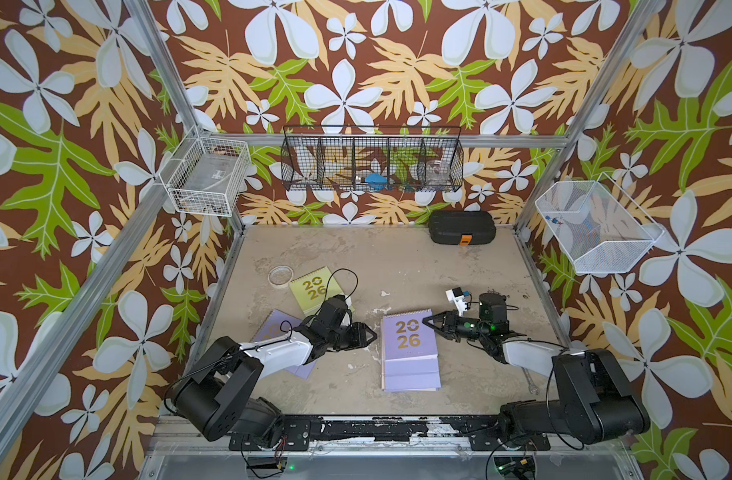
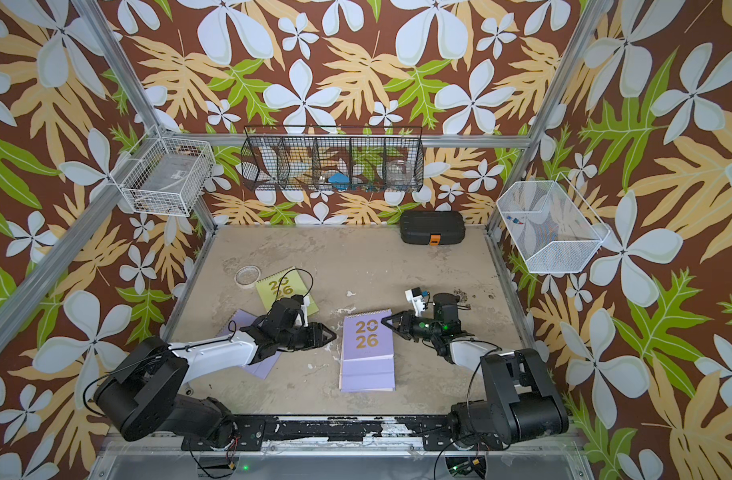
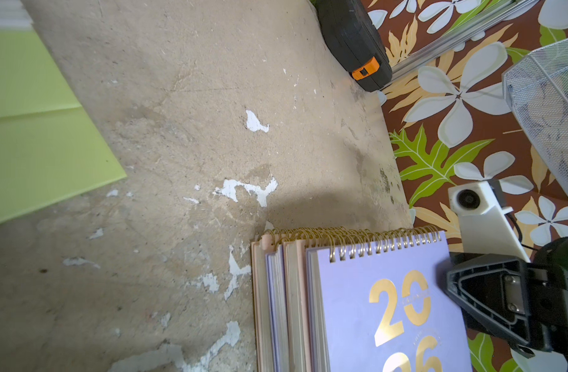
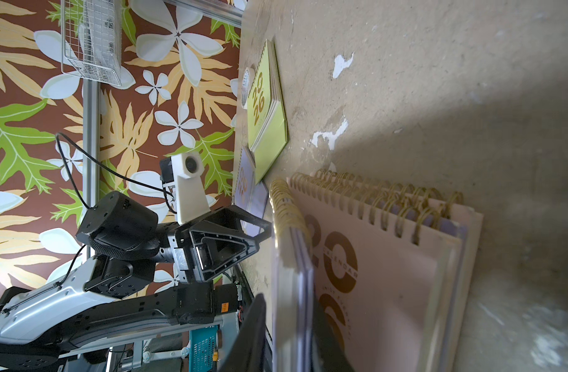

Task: Stack the calendars
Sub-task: Place the calendar at the calendar.

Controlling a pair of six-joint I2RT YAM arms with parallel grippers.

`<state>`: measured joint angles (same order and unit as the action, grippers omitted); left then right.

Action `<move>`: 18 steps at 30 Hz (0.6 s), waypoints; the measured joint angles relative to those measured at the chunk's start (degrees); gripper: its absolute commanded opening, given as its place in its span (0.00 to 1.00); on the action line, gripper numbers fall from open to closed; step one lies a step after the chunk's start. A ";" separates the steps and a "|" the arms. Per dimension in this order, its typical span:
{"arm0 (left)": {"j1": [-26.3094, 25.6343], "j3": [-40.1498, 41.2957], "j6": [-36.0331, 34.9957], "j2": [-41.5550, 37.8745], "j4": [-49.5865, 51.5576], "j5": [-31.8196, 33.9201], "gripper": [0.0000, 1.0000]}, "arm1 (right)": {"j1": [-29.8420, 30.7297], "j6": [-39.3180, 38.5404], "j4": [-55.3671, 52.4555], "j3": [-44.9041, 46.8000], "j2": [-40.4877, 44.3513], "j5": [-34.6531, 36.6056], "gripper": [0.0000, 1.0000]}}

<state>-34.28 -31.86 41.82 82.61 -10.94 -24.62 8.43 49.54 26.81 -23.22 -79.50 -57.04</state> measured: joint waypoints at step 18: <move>-0.07 -0.72 0.20 0.70 0.00 -0.02 0.47 | 0.00 -4.22 -7.32 -1.49 0.57 3.54 0.55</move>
<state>-34.35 -32.58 42.02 83.31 -10.94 -24.64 8.43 45.32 19.49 -24.71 -78.94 -53.49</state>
